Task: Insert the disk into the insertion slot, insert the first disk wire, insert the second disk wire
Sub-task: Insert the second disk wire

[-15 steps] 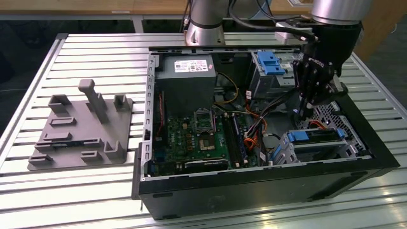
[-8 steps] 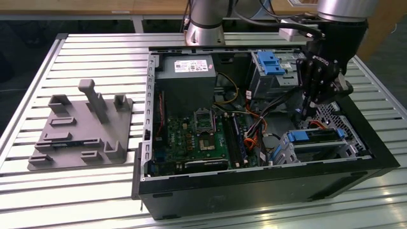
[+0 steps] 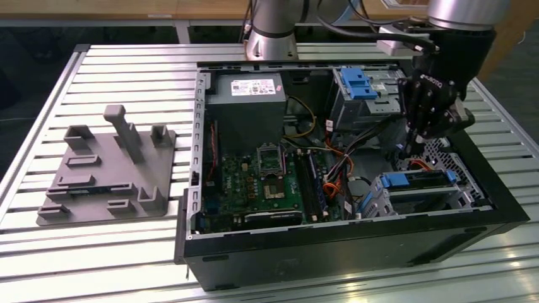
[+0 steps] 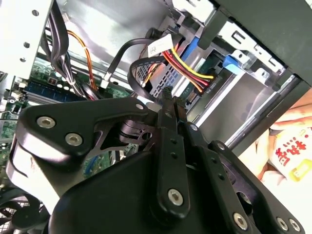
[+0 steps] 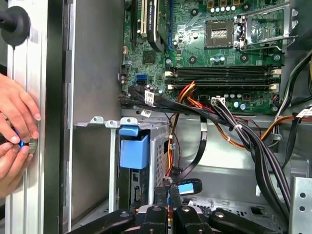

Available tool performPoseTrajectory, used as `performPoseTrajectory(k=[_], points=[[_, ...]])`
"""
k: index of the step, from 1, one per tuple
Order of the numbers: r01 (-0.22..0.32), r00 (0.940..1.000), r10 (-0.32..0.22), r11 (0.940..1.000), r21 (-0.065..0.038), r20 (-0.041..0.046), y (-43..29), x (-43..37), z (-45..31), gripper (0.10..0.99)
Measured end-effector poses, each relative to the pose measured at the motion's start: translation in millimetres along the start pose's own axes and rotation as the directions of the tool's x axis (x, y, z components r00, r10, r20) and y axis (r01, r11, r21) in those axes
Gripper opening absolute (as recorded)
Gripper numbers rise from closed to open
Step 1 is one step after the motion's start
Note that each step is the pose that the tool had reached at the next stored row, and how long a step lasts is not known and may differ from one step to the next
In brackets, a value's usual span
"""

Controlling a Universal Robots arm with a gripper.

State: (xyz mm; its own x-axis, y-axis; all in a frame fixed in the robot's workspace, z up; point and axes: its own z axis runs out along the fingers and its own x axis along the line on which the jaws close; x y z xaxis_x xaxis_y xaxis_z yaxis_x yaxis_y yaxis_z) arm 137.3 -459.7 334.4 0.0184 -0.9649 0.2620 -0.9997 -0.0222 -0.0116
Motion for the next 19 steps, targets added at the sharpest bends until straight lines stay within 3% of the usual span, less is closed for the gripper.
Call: performPoseTrajectory(k=[3,6,9,12,19], points=[[-0.001,0.9999,0.001,1.0,0.0,0.0145,-0.5,1.2,-0.1,0.141],[-0.001,0.9999,0.001,1.0,0.0,0.016,-0.5,1.2,-0.1,0.141],[0.0,0.9998,0.0,1.0,-0.001,0.0206,-5.2,2.5,0.2,0.141],[0.0,0.9995,0.0,1.0,-0.002,0.0321,-8.9,4.6,0.6,0.141],[-0.001,0.9979,0.001,1.0,-0.001,0.0655,-8.9,12.7,2.5,0.141]])
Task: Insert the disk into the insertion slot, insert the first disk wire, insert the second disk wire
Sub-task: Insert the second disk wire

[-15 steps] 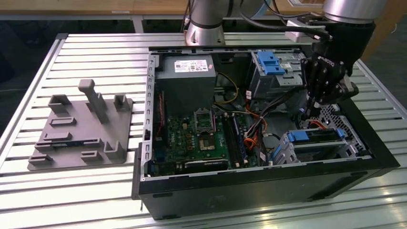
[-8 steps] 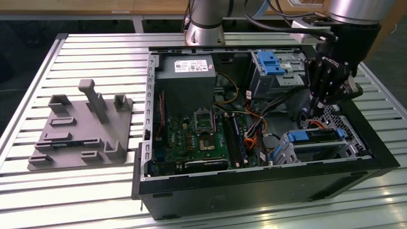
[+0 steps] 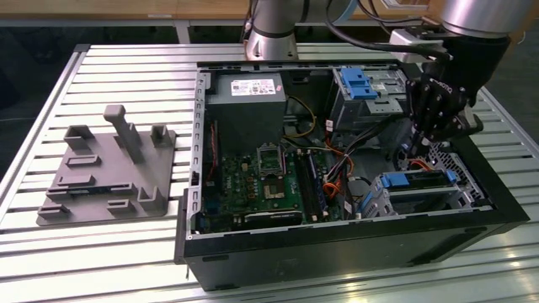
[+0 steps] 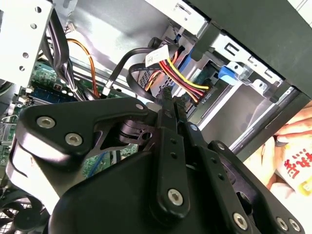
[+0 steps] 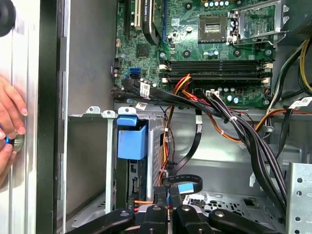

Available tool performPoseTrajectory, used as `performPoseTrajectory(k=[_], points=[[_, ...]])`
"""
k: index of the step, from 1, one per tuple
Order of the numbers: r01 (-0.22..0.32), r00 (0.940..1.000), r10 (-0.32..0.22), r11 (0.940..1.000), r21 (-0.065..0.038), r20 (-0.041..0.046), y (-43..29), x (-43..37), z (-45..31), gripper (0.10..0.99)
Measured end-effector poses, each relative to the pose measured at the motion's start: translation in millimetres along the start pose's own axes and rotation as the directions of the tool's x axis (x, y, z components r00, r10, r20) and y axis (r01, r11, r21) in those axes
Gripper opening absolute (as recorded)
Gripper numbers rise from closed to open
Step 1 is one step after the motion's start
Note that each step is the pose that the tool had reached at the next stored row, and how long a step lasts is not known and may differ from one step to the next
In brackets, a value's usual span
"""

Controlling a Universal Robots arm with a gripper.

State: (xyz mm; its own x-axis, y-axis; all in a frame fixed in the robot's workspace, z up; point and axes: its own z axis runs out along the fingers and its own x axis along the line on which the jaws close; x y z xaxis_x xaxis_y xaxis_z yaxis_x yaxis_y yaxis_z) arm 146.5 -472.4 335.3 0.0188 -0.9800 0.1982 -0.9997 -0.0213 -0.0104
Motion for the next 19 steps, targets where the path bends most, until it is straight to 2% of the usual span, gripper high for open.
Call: performPoseTrajectory(k=[11,15,19], points=[[-0.001,0.9993,0.001,1.0,0.001,0.0386,-0.3,13.9,-1.6,0.141],[-0.001,0.9984,0.001,1.0,0.001,0.0566,-0.4,18.2,-1.0,0.141],[-0.002,0.998,0.002,1.0,0.001,0.0628,-0.5,24.1,0.3,0.141]])
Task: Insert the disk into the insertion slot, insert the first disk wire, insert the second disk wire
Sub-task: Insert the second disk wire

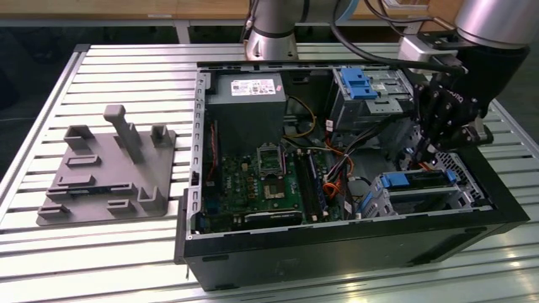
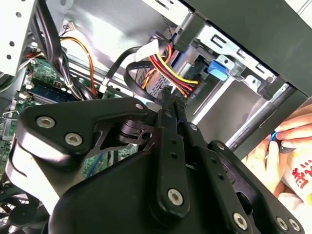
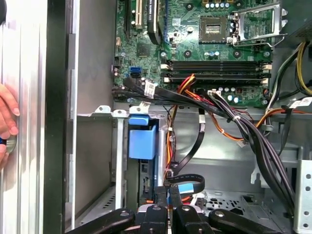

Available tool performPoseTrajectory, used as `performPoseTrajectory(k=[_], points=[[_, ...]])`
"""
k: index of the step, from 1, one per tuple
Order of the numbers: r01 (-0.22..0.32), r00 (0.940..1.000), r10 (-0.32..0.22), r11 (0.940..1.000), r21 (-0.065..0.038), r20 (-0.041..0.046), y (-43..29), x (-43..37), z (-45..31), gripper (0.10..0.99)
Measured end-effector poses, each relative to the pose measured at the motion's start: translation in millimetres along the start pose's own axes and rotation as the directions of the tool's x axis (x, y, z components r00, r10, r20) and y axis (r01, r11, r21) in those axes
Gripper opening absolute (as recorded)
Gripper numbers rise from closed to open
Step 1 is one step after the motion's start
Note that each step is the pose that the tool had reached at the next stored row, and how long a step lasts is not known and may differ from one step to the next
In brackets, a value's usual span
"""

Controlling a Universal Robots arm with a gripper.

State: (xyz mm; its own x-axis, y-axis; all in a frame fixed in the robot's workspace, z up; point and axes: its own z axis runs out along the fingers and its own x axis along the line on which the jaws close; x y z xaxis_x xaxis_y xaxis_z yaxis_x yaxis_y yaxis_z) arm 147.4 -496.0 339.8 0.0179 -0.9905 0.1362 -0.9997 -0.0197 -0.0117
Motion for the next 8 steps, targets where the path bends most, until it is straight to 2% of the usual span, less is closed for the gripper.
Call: performPoseTrajectory(k=[8], points=[[-0.001,1.0,0.001,1.0,0.0,0.0068,-1.5,11.9,1.6,0.141]])
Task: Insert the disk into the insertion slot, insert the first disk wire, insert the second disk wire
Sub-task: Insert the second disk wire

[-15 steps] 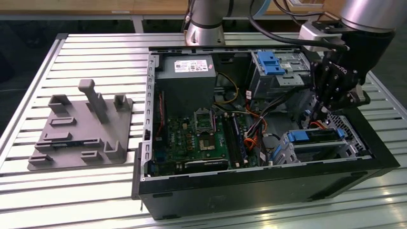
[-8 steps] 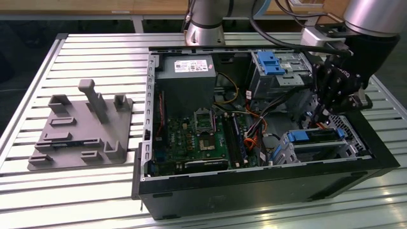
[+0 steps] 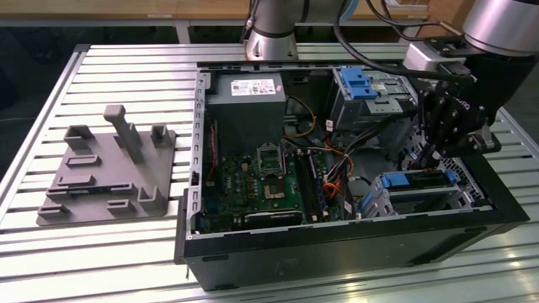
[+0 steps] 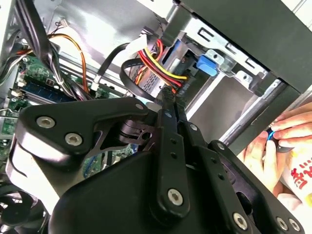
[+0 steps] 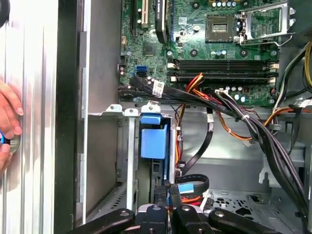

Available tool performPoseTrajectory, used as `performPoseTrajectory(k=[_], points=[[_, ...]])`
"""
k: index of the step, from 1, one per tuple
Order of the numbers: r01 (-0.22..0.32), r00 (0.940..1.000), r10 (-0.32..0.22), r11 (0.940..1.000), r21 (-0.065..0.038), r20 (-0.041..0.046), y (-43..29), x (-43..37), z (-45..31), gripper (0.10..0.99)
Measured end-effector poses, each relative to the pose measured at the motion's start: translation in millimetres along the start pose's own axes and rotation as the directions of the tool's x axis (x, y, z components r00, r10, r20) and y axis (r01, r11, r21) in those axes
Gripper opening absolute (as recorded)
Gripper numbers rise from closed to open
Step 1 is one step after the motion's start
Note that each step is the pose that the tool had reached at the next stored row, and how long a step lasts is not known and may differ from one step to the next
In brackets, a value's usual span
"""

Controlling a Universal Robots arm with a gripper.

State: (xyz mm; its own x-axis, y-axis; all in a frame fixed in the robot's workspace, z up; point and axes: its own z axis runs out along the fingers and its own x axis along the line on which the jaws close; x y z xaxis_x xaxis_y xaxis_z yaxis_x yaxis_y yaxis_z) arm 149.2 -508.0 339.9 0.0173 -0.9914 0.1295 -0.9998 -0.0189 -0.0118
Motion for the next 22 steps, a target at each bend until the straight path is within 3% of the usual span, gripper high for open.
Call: performPoseTrajectory(k=[22], points=[[0.0,1.0,0.0,1.0,0.0,0.0048,-0.7,6.7,2.6,0.141]])
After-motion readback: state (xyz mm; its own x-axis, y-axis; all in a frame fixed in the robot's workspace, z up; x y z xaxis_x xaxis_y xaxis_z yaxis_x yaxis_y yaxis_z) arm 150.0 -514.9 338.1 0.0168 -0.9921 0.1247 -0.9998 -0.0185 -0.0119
